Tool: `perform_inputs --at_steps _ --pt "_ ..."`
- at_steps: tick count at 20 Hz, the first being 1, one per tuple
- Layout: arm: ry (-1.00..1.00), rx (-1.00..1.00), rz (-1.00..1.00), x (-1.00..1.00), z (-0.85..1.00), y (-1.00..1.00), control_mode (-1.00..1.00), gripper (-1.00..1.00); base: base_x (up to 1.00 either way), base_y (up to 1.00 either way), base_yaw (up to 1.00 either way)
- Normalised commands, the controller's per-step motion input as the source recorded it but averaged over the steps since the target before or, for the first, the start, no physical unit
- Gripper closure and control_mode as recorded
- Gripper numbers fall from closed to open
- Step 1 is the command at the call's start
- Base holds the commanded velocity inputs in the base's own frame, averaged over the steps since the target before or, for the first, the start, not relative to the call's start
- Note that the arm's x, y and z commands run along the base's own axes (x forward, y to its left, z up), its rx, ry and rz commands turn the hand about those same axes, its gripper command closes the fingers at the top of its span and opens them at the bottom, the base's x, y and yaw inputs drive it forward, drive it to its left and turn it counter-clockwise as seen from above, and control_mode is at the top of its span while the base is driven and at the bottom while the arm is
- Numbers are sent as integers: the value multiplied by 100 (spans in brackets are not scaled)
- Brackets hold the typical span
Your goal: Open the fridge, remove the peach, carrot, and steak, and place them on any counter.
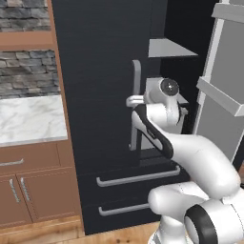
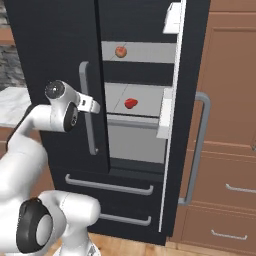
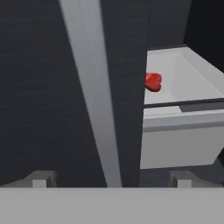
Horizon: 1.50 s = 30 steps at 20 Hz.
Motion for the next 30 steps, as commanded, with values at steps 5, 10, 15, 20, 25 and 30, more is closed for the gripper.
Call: perform_inputs --at_steps 5,10,15,20,25,30 --pt "-1 0 0 59 -12 22 -100 -100 0 0 0" --pt "0 0 0 72 -21 0 -100 -100 0 0 0" --pt "-2 2 1 62 -27 0 -100 -100 0 0 0" --pt "-2 0 0 9 -9 0 -100 100 0 0 0" --pt "0 0 0 0 0 0 -100 100 0 0 0" --pt "0 0 0 0 0 0 -100 100 0 0 0"
